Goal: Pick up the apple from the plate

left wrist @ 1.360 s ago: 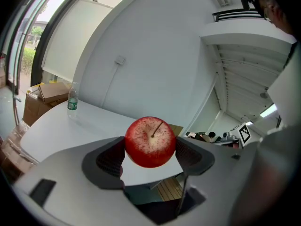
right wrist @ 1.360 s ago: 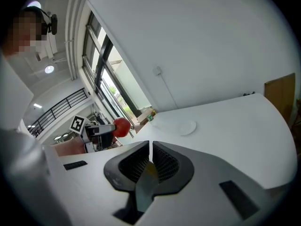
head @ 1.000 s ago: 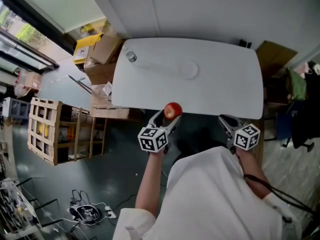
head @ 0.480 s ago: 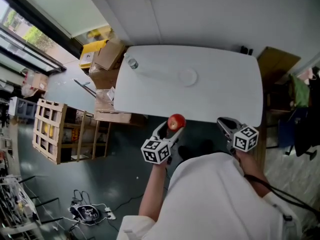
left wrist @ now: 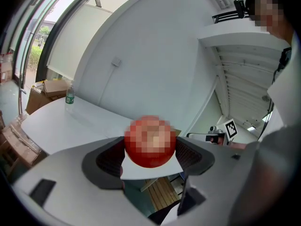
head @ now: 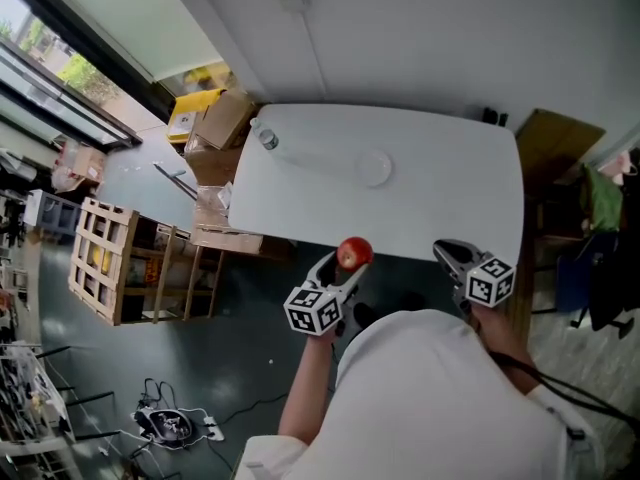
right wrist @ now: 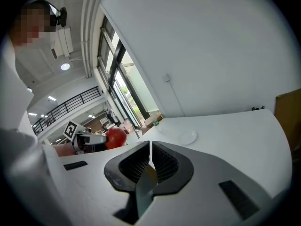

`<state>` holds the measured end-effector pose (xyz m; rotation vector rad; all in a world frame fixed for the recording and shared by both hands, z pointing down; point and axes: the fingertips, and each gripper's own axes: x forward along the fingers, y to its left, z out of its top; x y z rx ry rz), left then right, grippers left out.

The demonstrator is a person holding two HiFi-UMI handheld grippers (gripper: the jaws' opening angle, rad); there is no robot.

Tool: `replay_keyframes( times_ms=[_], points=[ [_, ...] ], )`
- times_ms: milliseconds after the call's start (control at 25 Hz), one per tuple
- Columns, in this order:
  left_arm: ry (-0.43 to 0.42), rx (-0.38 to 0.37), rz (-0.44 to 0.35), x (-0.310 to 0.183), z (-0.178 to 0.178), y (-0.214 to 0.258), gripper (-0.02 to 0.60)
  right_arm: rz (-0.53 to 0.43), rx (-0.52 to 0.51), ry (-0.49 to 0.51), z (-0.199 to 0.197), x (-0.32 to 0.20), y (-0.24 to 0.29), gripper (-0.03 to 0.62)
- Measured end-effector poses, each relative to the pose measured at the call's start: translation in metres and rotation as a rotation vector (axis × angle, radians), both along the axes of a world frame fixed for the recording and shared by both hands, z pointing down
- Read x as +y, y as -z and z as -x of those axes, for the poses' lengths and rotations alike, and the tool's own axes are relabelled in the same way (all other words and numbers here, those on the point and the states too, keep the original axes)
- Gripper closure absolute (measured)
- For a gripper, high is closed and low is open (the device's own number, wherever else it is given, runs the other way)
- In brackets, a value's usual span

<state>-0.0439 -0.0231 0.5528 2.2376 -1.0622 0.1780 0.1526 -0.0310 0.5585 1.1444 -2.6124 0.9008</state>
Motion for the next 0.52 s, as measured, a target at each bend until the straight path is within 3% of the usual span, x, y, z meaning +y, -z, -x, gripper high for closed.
replay_keyframes(
  times_ms=[520],
  points=[
    [0.021, -0.011, -0.001, 0.0042, -0.0111, 0.0025, 0.244, -0.007, -0.028, 0.032, -0.0063, -0.0003, 0.0064, 0.551]
  ],
)
